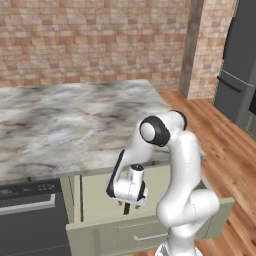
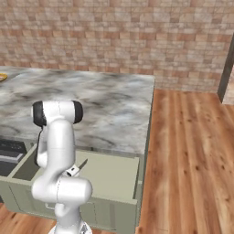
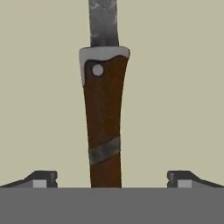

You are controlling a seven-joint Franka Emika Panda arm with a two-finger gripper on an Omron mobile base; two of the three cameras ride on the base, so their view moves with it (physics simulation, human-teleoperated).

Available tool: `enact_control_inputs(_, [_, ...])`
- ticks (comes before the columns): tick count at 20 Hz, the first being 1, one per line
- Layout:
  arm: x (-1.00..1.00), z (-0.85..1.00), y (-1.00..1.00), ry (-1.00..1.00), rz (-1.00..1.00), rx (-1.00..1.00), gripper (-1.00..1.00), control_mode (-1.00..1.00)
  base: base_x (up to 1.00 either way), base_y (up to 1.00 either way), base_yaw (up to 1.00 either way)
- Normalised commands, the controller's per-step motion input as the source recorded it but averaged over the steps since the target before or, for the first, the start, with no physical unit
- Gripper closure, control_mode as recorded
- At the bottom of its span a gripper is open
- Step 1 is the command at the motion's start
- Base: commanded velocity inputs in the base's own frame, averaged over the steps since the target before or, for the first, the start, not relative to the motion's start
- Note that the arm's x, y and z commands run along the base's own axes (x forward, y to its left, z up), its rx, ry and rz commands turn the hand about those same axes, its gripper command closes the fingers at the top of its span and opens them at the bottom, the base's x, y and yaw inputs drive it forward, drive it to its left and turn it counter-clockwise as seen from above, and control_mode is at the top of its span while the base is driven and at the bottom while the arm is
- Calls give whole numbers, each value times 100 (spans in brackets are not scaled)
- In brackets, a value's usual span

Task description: Pick up the knife from the drawer and place it on the cutting board. Then place the meat from the plate to the cutting board.

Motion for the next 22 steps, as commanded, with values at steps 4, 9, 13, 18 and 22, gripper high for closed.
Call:
enact_control_inputs(4, [22, -25, 0, 1, -3, 0, -100, -100, 0, 0, 0])
enact_control_inputs(9, [24, -21, 0, 1, 0, 0, -100, -100, 0, 0, 0])
enact_control_inputs(13, [16, -38, 2, 5, 0, -1, -100, -100, 0, 0, 0])
enact_control_inputs(18, [3, -66, 25, 13, 0, -9, 100, -100, 0, 0, 0])
enact_control_inputs(22, [0, -52, 20, 5, 0, -5, 100, -100, 0, 0, 0])
